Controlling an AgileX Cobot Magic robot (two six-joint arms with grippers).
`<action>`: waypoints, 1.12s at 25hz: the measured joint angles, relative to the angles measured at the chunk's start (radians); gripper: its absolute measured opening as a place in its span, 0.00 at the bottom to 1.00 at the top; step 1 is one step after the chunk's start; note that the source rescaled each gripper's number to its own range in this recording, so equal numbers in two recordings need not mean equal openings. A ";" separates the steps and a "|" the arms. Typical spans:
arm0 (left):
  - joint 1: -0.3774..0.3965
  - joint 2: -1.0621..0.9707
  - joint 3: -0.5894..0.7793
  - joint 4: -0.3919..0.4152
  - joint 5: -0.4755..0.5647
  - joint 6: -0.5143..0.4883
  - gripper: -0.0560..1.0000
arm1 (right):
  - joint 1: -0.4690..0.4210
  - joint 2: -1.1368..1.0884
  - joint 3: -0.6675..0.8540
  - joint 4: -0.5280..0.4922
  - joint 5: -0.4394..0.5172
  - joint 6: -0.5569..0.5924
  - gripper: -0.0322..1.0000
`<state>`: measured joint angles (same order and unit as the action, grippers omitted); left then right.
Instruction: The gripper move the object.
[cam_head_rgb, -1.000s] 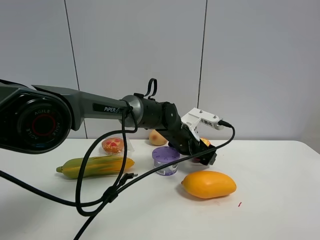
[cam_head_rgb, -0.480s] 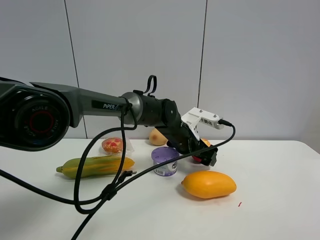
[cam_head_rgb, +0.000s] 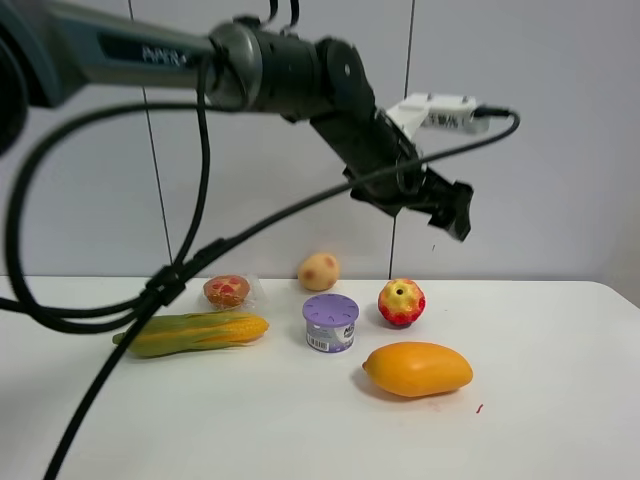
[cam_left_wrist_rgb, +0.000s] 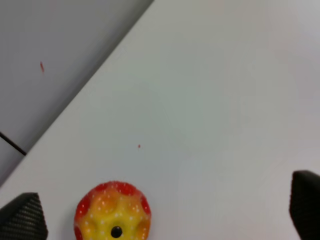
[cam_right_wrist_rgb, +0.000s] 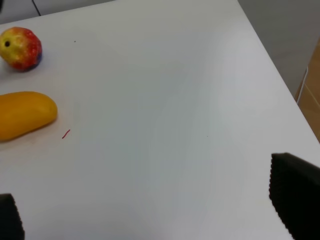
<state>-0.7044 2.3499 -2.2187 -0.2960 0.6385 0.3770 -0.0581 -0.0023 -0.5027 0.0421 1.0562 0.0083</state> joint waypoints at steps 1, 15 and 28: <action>-0.003 -0.038 0.000 0.001 0.024 0.000 0.98 | 0.000 0.000 0.000 0.000 0.000 0.000 1.00; 0.167 -0.389 -0.001 0.319 0.360 -0.081 0.98 | 0.000 0.000 0.000 0.000 0.000 0.000 1.00; 0.539 -0.405 0.032 0.324 0.531 -0.090 0.98 | 0.000 0.000 0.000 0.000 0.000 0.000 1.00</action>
<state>-0.1649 1.9449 -2.1865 0.0278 1.1696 0.2869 -0.0581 -0.0023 -0.5027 0.0421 1.0562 0.0083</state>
